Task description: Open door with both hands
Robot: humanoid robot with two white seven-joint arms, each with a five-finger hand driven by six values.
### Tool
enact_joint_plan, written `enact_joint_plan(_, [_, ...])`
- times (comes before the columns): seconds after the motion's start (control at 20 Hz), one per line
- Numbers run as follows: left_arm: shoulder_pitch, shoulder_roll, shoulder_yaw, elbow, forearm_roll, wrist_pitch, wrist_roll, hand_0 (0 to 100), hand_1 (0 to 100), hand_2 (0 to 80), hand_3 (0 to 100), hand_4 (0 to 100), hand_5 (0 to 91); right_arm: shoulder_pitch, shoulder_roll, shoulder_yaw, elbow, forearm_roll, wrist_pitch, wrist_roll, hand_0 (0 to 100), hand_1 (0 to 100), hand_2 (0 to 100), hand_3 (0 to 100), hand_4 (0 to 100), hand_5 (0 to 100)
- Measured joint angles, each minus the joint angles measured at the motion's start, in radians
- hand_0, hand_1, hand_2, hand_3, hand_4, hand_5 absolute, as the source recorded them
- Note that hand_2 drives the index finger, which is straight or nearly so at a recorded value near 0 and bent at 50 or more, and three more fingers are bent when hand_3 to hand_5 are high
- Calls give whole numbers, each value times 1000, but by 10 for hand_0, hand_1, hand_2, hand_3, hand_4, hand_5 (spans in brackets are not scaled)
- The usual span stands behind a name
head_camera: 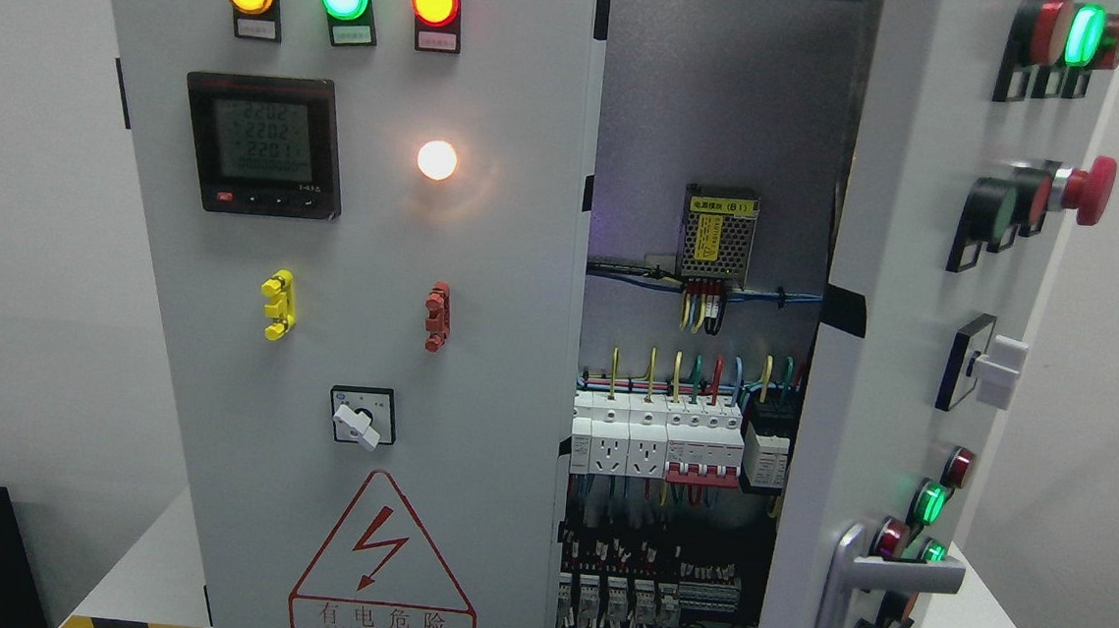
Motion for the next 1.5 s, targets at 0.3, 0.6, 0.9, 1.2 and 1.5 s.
enact_joint_plan(0.3, [-425,102,-263,-182,18,22,47,120,389,0,0,0,0,0,0,0,0,0,0,0,120,389,0,0,0,0])
enact_joint_plan(0.6, [-884,84,-595,-312,29,146,52,120,389,0,0,0,0,0,0,0,0,0,0,1,120,389,0,0,0,0])
enact_joint_plan(0.9, [-1379,-28,-1040,-333,38,191,55,120,389,0,0,0,0,0,0,0,0,0,0,1,120,389,0,0,0,0])
enact_joint_plan(1.2, [-1703,-222,-1414,-262,96,184,56,120,389,0,0,0,0,0,0,0,0,0,0,1,120,389,0,0,0,0])
enact_joint_plan(1.5, [-1823,-448,-1633,-157,133,180,52,120,389,0,0,0,0,0,0,0,0,0,0,1,120,389,0,0,0,0])
